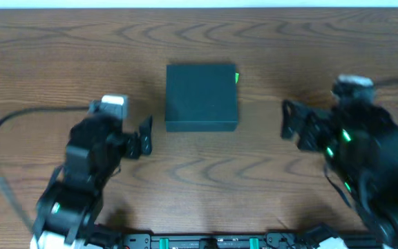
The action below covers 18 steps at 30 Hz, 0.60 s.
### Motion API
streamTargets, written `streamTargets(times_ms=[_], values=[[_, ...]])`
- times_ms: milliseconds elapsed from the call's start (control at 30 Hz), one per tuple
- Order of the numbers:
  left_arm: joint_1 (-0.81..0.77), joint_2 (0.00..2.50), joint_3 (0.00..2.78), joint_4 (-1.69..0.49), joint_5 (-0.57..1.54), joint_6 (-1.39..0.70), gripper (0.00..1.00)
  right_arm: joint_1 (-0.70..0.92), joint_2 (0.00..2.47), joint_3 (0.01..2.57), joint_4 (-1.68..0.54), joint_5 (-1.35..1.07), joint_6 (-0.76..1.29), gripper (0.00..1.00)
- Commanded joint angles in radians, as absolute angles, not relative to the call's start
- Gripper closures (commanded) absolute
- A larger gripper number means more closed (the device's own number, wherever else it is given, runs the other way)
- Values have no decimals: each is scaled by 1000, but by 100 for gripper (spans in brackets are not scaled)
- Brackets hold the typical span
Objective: Pack container
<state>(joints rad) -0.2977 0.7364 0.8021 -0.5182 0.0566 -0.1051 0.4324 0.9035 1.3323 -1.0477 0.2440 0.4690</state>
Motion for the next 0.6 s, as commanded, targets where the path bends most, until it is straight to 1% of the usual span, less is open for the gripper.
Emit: streamTargets(times_ms=[0, 133, 233, 333, 567], values=[[-302, 629, 836, -611, 148, -112, 5, 430, 846, 1328, -1127, 252, 361, 1], [-302, 518, 853, -796, 170, -108, 5, 437, 792, 1328, -1261, 178, 273, 1], [-302, 461, 874, -882, 172, -111, 5, 445, 752, 1328, -1283, 93, 271, 1], [-302, 415, 891, -927, 176, -142, 5, 458, 690, 1328, -1264, 20, 272, 1], [-302, 385, 891, -980, 146, -184, 5, 459, 590, 1328, -1262, 25, 272, 1]])
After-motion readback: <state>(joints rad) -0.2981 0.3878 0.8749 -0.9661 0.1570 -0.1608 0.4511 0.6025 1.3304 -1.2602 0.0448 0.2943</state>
